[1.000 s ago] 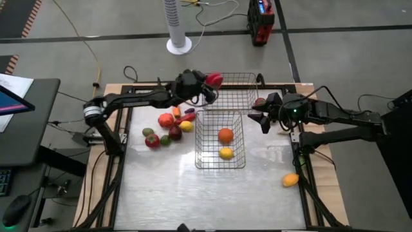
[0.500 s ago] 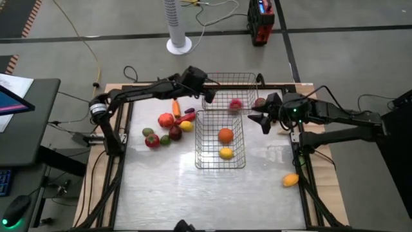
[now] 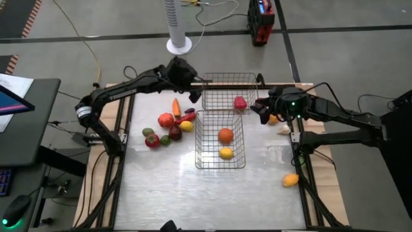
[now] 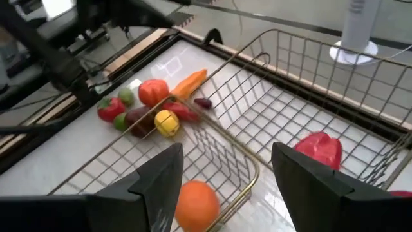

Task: Sort produce into baskets
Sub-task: Put the orange chili pepper into the top wire basket

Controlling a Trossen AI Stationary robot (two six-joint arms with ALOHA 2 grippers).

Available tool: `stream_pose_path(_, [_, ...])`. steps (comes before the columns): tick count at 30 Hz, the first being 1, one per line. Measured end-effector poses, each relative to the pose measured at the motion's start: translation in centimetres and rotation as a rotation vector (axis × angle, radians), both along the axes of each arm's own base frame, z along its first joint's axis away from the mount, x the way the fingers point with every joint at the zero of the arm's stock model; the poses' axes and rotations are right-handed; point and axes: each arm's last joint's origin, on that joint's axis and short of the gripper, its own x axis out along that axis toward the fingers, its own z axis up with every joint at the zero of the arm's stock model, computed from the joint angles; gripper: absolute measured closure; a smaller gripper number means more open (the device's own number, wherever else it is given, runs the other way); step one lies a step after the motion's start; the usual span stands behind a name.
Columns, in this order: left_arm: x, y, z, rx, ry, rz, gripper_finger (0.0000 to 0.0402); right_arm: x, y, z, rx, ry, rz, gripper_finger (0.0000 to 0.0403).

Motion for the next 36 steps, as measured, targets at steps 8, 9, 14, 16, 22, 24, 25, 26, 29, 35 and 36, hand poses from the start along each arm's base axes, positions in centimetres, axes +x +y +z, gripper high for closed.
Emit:
stream_pose_path(8, [-4.6, -1.1, -4.6, -0.080, -0.098, 0.115, 0.0132, -0.3, -0.9, 0.0, 0.013, -0.007, -0.064, 0.0137])
stream_pose_path(9, [-5.3, -1.1, -5.1, -0.091, -0.124, 0.145, 0.0134, -0.3, -1.0, 0.0, 0.014, -0.011, -0.067, 0.0137])
stream_pose_path(14, [-7.7, -0.7, -8.0, -0.200, -0.069, 0.356, 0.0139, 0.0, -1.0, -0.2, 0.022, 0.003, -0.046, 0.0137])
stream_pose_path(16, [-7.9, -0.3, -9.1, -0.249, -0.027, 0.414, 0.0139, 0.0, -1.0, -0.2, 0.023, 0.003, -0.043, 0.0137])
stream_pose_path(22, [-7.4, 0.8, -12.3, -0.363, 0.056, 0.551, 0.0132, 0.3, -1.1, -0.4, 0.027, 0.017, -0.040, 0.0137])
stream_pose_path(24, [-7.1, 1.0, -13.2, -0.385, 0.077, 0.568, 0.0125, 0.3, -1.1, -0.4, 0.028, 0.015, -0.037, 0.0137])
stream_pose_path(25, [-7.0, 1.1, -13.8, -0.396, 0.096, 0.574, 0.0121, 0.4, -1.1, -0.4, 0.031, 0.015, -0.030, 0.0137])
stream_pose_path(26, [-6.8, 1.2, -14.3, -0.403, 0.110, 0.577, 0.0117, 0.4, -1.1, -0.4, 0.032, 0.014, -0.027, 0.0137])
stream_pose_path(29, [-6.5, 1.4, -15.5, -0.413, 0.148, 0.576, 0.0110, 0.4, -1.1, -0.4, 0.034, 0.014, -0.024, 0.0137])
stream_pose_path(35, [-6.2, 1.8, -17.2, -0.410, 0.208, 0.603, 0.0109, 0.4, -1.1, -0.4, 0.034, 0.013, -0.023, 0.0137])
stream_pose_path(36, [-6.1, 1.8, -17.5, -0.414, 0.215, 0.602, 0.0109, 0.4, -1.1, -0.4, 0.035, 0.013, -0.021, 0.0137])
